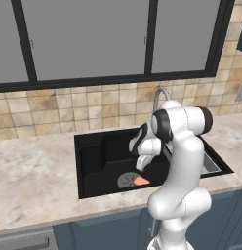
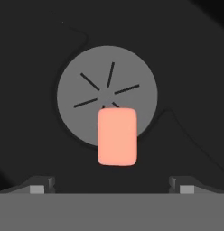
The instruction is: Pick up the bar soap and soap dispenser from the sink, and place them back in the cabinet, and close the cabinet doors.
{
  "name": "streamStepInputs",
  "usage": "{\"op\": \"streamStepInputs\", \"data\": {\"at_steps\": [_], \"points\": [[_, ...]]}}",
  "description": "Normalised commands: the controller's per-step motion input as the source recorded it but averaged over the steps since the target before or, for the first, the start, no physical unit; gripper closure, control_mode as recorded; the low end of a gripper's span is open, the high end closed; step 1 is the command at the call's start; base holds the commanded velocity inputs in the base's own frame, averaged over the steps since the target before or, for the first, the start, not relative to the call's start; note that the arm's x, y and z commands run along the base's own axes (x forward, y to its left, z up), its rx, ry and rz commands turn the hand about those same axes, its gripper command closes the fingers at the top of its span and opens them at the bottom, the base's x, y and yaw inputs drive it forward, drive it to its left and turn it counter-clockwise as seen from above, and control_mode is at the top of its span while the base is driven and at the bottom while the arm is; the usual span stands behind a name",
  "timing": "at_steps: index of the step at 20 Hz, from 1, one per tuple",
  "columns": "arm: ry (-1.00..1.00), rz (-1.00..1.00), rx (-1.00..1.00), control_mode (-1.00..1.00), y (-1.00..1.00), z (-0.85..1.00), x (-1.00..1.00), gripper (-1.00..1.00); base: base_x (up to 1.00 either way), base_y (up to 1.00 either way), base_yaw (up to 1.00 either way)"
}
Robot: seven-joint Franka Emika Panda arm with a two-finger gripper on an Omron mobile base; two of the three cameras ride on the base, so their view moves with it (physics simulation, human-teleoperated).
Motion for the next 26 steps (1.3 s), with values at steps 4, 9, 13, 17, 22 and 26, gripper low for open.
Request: {"op": "streamStepInputs", "data": {"at_steps": [4, 9, 13, 17, 22, 26], "points": [[0.00, 0.00, 0.00, -1.00, 0.00, -0.15, 0.00, -1.00, 0.00, 0.00, 0.00], [0.01, 0.00, 0.00, -1.00, 0.00, -0.14, 0.00, -1.00, 0.00, 0.00, 0.00], [0.02, 0.00, 0.00, -1.00, 0.00, -0.12, 0.00, -1.00, 0.00, 0.00, 0.00], [0.01, 0.00, 0.00, -1.00, 0.00, -0.19, 0.00, -1.00, 0.00, 0.00, 0.00], [0.01, 0.00, 0.00, -1.00, 0.00, -0.16, 0.00, -1.00, 0.00, 0.00, 0.00], [0.01, 0.00, 0.00, -1.00, 0.00, -0.13, 0.00, -1.00, 0.00, 0.00, 0.00]]}}
